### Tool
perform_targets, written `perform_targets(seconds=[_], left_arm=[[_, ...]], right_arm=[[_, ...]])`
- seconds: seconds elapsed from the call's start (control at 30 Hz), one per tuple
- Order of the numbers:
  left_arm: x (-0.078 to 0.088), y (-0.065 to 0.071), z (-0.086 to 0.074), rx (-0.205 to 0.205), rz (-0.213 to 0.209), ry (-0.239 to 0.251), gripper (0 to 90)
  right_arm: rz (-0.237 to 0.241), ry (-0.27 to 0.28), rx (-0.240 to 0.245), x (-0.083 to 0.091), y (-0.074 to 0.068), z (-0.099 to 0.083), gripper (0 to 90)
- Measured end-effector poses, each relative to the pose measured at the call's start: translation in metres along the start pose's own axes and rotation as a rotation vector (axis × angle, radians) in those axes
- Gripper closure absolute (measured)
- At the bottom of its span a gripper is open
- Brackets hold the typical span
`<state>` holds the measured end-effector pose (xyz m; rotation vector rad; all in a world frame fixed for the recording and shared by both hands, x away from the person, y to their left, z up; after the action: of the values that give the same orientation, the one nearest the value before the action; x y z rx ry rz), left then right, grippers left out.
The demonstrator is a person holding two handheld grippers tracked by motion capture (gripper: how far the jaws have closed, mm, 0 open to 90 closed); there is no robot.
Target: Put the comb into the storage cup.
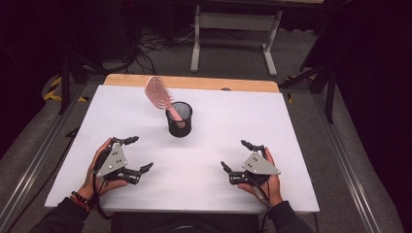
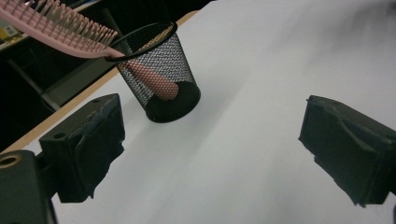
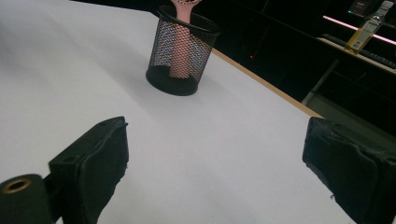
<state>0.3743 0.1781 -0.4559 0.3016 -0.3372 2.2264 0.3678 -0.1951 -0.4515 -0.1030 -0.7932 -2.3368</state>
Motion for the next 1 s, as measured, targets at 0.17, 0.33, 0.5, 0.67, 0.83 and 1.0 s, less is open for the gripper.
perform_targets(seconds=[0.17, 0.33, 0.5, 0.67, 0.83, 1.0], left_arm=[[0.005, 0.001, -0.004, -0.008, 0.005, -0.006, 7.5], [0.011, -0.001, -0.012, 0.026, 0.019, -0.015, 7.6], [0.018, -0.004, -0.021, 0.044, 0.038, -0.027, 7.6], [0.022, -0.010, -0.029, 0.073, 0.067, -0.032, 7.6], [0.024, -0.016, -0.037, 0.109, 0.074, -0.040, 6.9], [0.026, -0.021, -0.036, 0.132, 0.084, -0.026, 5.4]], right_arm=[[0.004, -0.004, 0.001, -0.001, -0.001, 0.000, 7.7], [0.006, -0.002, 0.009, -0.001, -0.002, 0.000, 7.8], [0.005, 0.005, 0.011, 0.000, -0.002, 0.001, 8.0], [0.005, 0.010, 0.011, 0.000, -0.004, 0.002, 7.4], [0.015, 0.017, 0.005, 0.000, -0.005, 0.002, 6.9], [0.021, 0.012, 0.009, -0.001, -0.006, 0.000, 6.9]])
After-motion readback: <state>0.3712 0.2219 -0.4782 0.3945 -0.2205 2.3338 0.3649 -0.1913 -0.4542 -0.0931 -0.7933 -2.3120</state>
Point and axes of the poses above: each handheld gripper's, and its own axes: x roughly backward along the jaws, z roughly out of its top, y roughly to its right, the point moved 4 cm from there along -x, roughly forward along the jaws, and after that the axes turned 11 degrees about x, right-handed, at the moved point
